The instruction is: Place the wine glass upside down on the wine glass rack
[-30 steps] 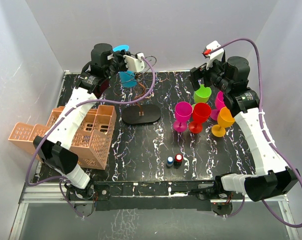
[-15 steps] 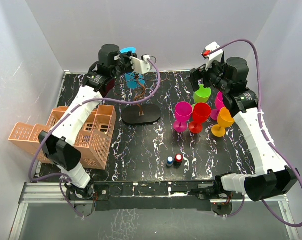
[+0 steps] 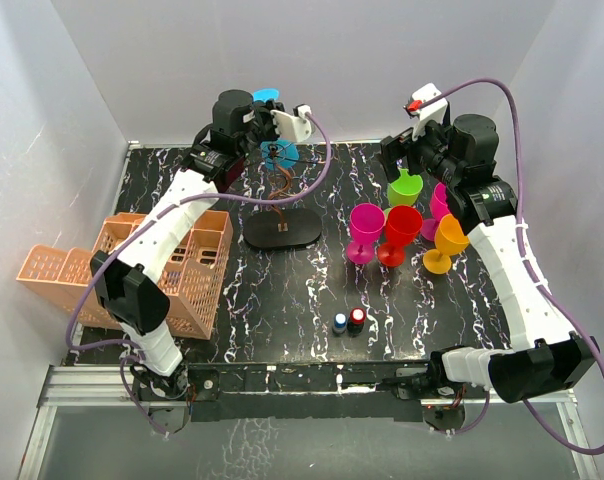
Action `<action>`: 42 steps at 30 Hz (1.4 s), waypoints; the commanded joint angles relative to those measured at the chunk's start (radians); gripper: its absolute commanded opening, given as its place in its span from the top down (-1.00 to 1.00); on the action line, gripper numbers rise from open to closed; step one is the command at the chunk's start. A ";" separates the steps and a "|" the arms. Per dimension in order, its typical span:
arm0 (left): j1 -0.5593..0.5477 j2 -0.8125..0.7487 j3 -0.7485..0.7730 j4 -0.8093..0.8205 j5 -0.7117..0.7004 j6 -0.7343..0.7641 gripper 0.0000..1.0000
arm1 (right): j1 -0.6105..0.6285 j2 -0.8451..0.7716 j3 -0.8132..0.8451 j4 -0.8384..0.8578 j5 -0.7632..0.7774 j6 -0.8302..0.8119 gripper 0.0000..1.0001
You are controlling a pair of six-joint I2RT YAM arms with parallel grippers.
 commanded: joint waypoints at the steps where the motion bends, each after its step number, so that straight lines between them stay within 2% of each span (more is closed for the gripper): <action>1: -0.004 -0.004 -0.003 0.094 -0.085 -0.009 1.00 | -0.004 -0.021 -0.004 0.063 -0.011 -0.002 -0.95; 19: -0.003 -0.001 -0.033 0.127 -0.202 -0.006 0.98 | -0.005 -0.021 -0.003 0.059 -0.016 0.000 -0.95; 28: -0.004 -0.050 -0.089 0.110 -0.207 -0.006 0.96 | -0.008 -0.023 -0.003 0.057 -0.015 -0.002 -0.95; 37: -0.003 -0.108 -0.166 0.149 -0.201 0.004 0.86 | -0.014 -0.022 -0.010 0.062 -0.031 0.003 -0.96; 42: -0.002 -0.121 -0.171 0.151 -0.194 -0.013 0.69 | -0.021 -0.027 -0.014 0.064 -0.040 0.006 -0.96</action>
